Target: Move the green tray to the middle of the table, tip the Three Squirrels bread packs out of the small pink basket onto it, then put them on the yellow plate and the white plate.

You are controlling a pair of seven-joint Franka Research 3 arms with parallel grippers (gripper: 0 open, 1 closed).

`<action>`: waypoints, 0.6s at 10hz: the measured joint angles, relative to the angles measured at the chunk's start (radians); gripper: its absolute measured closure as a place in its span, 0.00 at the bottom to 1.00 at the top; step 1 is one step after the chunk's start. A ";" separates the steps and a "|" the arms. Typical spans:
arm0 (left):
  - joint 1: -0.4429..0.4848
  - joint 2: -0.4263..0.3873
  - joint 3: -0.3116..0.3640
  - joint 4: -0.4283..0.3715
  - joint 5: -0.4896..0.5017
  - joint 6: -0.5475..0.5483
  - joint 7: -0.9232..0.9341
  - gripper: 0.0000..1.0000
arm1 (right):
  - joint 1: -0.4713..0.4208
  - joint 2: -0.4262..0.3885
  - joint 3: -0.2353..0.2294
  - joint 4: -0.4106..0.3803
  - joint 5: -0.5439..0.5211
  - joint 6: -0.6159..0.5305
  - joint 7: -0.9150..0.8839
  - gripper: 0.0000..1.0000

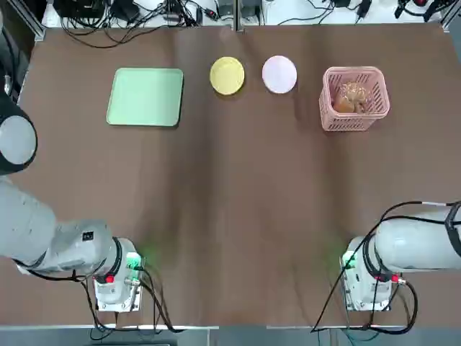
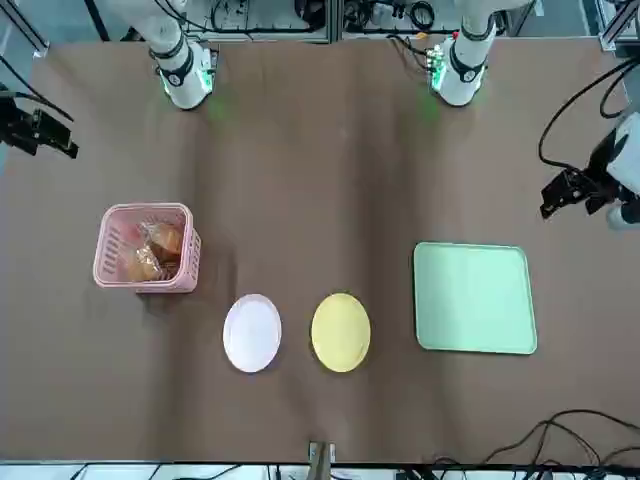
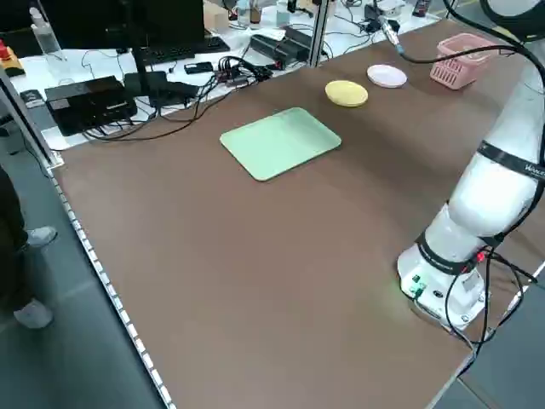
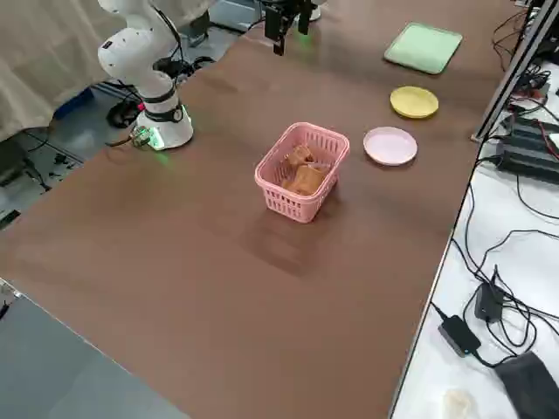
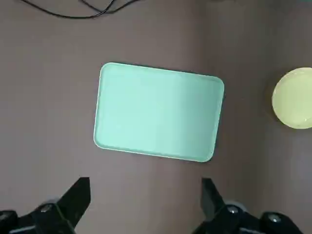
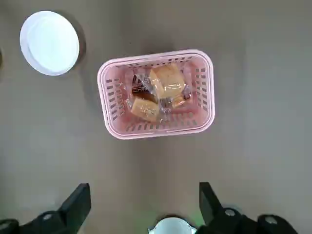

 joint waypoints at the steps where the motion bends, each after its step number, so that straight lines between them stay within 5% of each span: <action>1: 0.002 0.000 0.001 0.000 -0.001 0.000 0.000 0.00 | 0.000 0.000 0.000 0.000 0.000 0.000 0.000 0.02; 6: 0.011 0.057 0.006 -0.003 -0.002 0.018 -0.063 0.00 | 0.002 0.000 0.000 0.000 0.001 0.000 0.000 0.02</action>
